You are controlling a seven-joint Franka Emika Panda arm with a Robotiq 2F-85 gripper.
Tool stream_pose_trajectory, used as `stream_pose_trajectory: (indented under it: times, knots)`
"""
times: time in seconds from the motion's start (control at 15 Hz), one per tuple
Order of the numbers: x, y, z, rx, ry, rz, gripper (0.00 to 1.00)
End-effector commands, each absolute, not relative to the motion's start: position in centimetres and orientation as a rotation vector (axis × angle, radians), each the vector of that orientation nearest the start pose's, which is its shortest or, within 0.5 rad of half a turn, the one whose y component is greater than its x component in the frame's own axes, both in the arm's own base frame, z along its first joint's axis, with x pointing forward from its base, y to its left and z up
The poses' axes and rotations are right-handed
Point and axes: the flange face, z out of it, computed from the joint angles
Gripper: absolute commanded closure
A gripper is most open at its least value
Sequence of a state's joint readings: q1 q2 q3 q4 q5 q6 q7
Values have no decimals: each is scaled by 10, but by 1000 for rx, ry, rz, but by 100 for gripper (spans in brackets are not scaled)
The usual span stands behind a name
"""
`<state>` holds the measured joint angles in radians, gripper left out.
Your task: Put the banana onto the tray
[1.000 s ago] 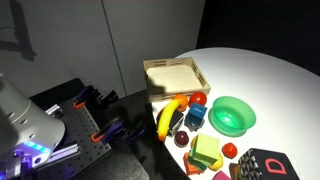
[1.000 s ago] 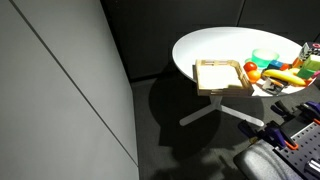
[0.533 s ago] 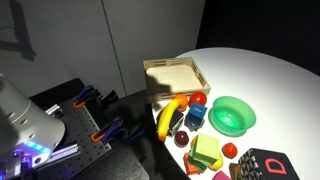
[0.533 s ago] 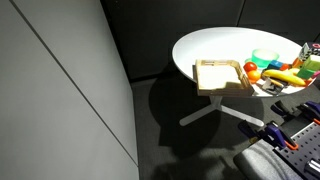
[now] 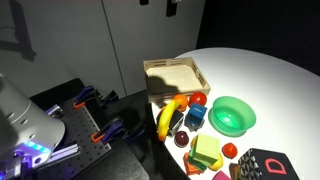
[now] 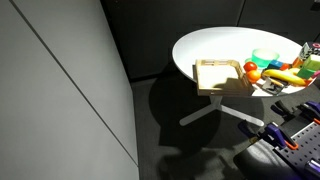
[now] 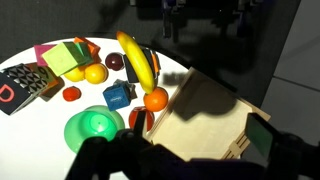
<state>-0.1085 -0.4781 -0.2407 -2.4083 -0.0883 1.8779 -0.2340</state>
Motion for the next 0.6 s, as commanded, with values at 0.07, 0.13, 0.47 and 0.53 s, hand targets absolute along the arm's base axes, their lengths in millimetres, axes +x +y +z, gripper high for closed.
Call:
stream_pose_trajectory:
  times: [0.07,0.13,0.47,0.53]
  knots:
    - [379,-159,442,-3117,93,43,0]
    - [379,-162,435,-3122,93,35,0]
    - [374,-174,406,-3134,52,-41,0]
    - [373,-177,402,-3131,45,-34,0]
